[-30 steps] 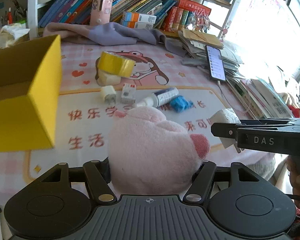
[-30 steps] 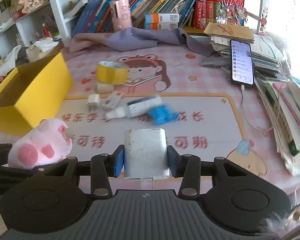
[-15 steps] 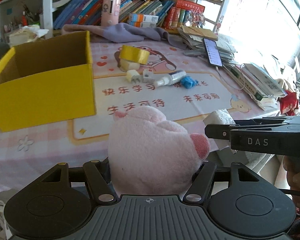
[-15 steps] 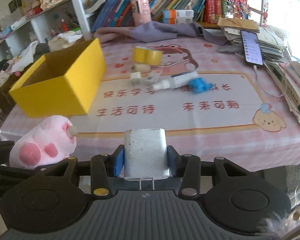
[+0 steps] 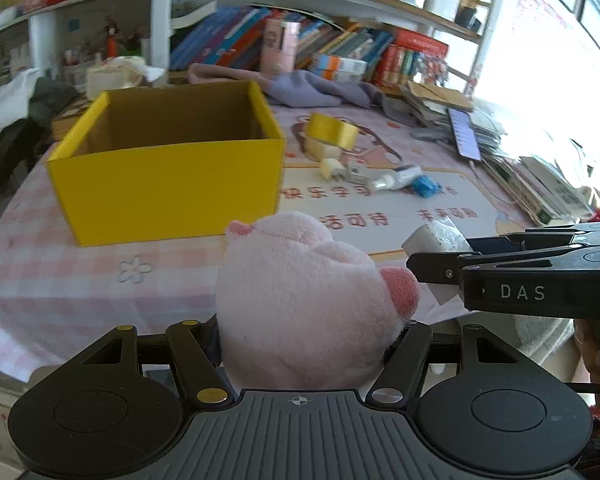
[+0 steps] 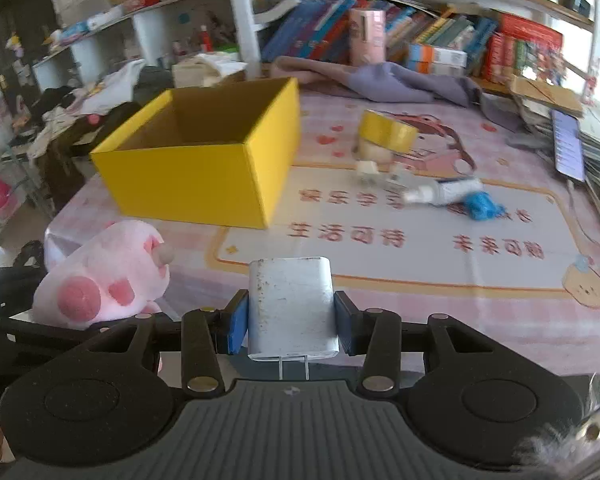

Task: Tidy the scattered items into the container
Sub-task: 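Carry the pink pig and white charger together toward the yellow box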

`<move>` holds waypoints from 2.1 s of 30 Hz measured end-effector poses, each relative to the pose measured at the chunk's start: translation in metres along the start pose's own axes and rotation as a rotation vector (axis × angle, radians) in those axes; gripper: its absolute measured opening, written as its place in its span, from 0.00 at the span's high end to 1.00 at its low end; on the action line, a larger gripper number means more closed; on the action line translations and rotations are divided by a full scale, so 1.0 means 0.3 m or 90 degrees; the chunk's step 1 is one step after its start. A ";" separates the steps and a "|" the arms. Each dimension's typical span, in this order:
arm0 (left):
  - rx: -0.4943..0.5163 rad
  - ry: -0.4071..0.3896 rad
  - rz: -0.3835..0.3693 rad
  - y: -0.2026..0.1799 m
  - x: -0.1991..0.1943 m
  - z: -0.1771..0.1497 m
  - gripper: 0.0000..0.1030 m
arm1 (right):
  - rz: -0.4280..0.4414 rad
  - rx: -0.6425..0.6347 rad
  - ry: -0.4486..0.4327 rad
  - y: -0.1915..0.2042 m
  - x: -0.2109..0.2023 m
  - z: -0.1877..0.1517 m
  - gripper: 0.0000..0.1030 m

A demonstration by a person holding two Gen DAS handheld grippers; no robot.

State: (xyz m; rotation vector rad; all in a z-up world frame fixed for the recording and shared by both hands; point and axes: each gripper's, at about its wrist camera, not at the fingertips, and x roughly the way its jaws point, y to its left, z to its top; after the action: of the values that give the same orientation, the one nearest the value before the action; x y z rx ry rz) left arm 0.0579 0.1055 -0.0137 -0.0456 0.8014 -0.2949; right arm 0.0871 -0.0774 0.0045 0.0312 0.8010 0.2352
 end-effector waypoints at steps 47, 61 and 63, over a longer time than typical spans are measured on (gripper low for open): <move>-0.048 -0.047 0.073 0.257 -0.070 0.052 0.36 | 0.106 -0.107 -0.015 0.279 0.163 0.174 0.60; 0.005 -0.073 0.086 0.296 -0.001 0.244 0.36 | 0.110 -0.113 -0.048 0.273 0.250 0.360 0.60; 0.012 -0.072 0.088 0.301 0.014 0.272 0.36 | 0.112 -0.114 -0.051 0.267 0.268 0.389 0.60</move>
State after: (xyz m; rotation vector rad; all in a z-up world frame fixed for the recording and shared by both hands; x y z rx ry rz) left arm 0.1409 0.1852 0.0266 0.0117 0.6851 -0.1672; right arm 0.2087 0.0253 0.0382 -0.0572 0.6962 0.4679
